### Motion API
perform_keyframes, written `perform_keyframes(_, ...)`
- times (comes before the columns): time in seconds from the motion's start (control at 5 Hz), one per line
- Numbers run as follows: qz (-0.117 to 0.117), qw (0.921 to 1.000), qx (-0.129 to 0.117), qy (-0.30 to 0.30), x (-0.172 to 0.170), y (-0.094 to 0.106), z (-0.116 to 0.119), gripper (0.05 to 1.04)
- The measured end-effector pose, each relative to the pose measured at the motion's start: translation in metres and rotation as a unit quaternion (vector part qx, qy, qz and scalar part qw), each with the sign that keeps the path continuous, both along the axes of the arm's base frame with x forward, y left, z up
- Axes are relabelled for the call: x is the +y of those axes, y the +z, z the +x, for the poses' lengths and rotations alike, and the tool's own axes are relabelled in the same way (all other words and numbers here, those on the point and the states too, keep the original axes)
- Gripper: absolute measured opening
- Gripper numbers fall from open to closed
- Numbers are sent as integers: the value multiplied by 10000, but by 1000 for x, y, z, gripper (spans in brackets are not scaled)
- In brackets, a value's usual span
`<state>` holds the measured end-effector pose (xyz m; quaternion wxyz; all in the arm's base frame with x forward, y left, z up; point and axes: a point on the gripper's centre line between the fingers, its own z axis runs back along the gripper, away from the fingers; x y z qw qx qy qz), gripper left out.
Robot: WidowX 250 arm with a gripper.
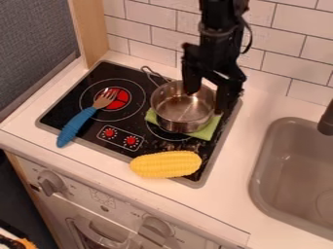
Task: Move the pan to the top side of the fork
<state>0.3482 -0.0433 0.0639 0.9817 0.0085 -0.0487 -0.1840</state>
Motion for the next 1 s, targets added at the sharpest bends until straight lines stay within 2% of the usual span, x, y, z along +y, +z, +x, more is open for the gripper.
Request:
perform_keyframes(0.2,-49,9996,-3,262,6,-11,2,999)
perform_keyframes(0.4,-122,9995,53,291,6,-22,3,934)
perform_keyframes(0.8,-100,9992,96,375,6,-30,3,352)
perform_keyframes(1.0,-91,9992,95,389,4,-30,3,146)
